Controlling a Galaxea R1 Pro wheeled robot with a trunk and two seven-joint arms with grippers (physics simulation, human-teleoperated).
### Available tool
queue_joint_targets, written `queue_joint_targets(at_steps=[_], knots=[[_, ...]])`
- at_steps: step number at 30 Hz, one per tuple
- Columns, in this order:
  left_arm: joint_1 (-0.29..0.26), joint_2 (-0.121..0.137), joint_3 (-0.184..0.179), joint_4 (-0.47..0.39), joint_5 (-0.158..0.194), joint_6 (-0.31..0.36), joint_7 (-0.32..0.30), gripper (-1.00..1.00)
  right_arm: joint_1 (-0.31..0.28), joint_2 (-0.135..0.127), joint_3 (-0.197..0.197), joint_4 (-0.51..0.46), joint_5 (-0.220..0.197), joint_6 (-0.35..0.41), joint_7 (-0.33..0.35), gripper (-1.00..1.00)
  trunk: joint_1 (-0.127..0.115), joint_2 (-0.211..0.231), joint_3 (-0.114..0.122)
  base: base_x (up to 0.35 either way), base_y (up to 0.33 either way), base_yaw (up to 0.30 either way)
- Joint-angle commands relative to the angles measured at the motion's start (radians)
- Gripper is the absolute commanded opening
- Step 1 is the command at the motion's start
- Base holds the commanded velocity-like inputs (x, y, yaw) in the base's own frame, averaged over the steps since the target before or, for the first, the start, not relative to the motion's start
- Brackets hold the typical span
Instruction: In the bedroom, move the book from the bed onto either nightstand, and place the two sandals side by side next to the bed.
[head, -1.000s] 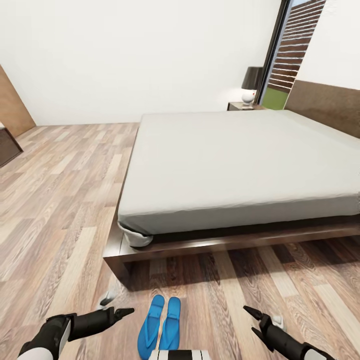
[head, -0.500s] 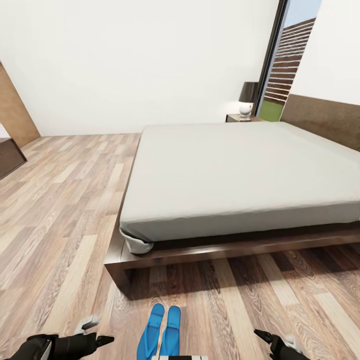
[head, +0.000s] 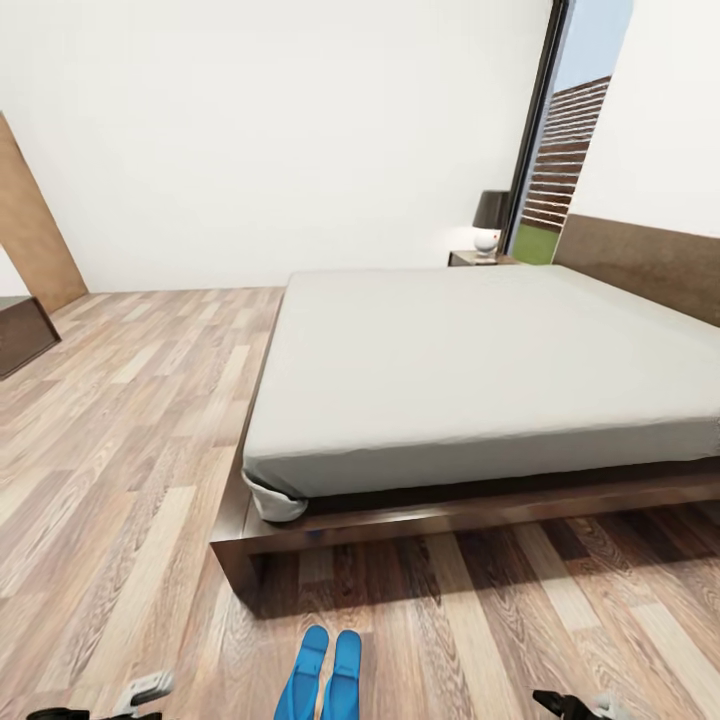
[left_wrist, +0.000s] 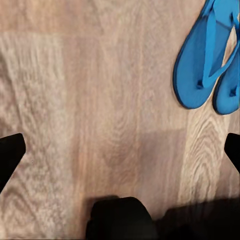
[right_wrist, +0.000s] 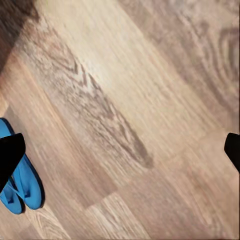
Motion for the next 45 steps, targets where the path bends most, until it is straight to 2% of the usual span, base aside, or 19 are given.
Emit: queue_joint_targets(at_steps=[1,3,5,12,14,26,32,40,45], knots=[[0.003,0.0,0.009,-0.001,-0.004,0.009,0.013,1.0,0.0,-0.002,0.001,0.003,-0.007,0.0,-0.015,1.0,-0.001,0.0,0.003,0.0,0.0,0.0],[0.01,0.001,0.009,0.001,-0.004,0.008,0.044,1.0,0.003,-0.003,0.001,0.003,0.006,-0.01,-0.047,1.0,-0.002,0.0,0.011,0.0,0.0,0.0],[0.021,0.003,0.01,0.002,-0.005,0.005,0.077,1.0,0.015,-0.004,0.001,0.003,0.038,-0.027,-0.086,1.0,-0.002,0.001,0.019,0.0,0.0,0.0],[0.046,0.016,0.01,0.003,-0.005,-0.018,0.115,1.0,0.049,-0.006,0.001,0.003,0.119,-0.094,-0.142,1.0,-0.006,0.002,0.046,0.0,0.0,0.0],[0.05,0.021,0.01,0.003,-0.005,-0.025,0.12,1.0,0.058,-0.006,0.001,0.003,0.127,-0.112,-0.154,1.0,-0.006,0.003,0.053,0.0,0.0,0.0],[0.069,0.039,0.009,0.003,-0.005,-0.05,0.129,1.0,0.103,-0.017,0.002,0.003,0.143,-0.163,-0.179,1.0,-0.012,0.006,0.1,0.0,0.0,0.0],[0.088,0.04,0.007,0.004,-0.005,-0.072,0.146,1.0,0.118,-0.013,0.018,0.003,0.145,-0.183,-0.181,1.0,-0.015,0.007,0.123,0.0,0.0,0.0],[0.122,0.04,0.007,0.022,-0.005,-0.126,0.188,1.0,0.142,-0.009,0.05,0.003,0.146,-0.195,-0.182,1.0,-0.045,0.063,0.148,0.0,0.0,0.0],[0.14,0.043,0.008,0.045,-0.005,-0.17,0.204,1.0,0.17,0.002,0.054,0.003,0.145,-0.218,-0.182,1.0,-0.064,0.098,0.164,0.0,0.0,0.0]])
